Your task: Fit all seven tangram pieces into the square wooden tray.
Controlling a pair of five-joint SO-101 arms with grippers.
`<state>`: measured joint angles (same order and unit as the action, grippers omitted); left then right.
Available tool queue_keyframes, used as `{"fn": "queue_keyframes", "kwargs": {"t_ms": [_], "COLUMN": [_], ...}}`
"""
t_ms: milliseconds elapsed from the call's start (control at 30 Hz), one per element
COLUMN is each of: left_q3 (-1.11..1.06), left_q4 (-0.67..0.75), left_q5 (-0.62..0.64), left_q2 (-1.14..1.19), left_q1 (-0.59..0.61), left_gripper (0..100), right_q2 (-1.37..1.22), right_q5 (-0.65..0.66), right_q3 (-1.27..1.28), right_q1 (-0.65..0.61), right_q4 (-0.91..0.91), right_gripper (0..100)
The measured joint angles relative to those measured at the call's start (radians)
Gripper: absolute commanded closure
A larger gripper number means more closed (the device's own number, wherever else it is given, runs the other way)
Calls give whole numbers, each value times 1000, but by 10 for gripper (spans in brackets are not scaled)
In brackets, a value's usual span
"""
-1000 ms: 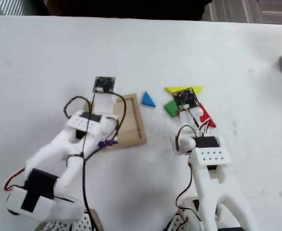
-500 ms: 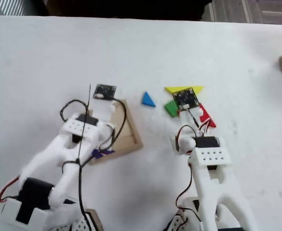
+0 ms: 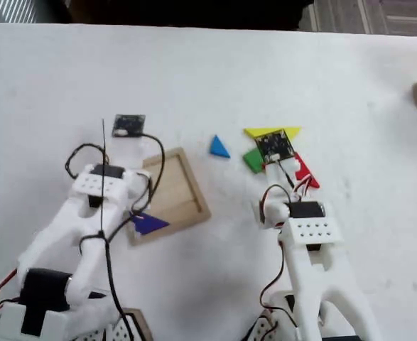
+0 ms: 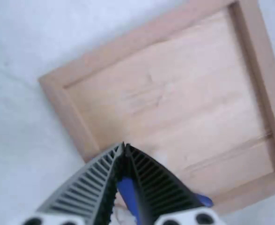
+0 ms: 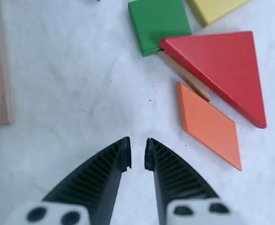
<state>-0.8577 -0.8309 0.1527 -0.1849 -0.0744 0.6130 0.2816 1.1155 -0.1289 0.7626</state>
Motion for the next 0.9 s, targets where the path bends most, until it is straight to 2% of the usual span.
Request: {"fn": "queue_keyframes", "kwargs": {"t_ms": [167, 400, 633, 900], "left_q3": [-38, -87, -86, -75], "left_q4": [97, 117, 48, -8], "left_q5": [0, -5, -5, -129], "left_q2": [0, 0, -2, -3], "left_q1": [12, -68, -83, -84], "left_gripper": [977, 977, 977, 977], "right_q2": [0, 0, 0, 0], "right_q5": [0, 0, 0, 0], "right_q3": [0, 0, 0, 0], "right_q1": [0, 0, 0, 0], "right_q4": [0, 0, 0, 0], "right_gripper": [939, 939, 939, 939]}}
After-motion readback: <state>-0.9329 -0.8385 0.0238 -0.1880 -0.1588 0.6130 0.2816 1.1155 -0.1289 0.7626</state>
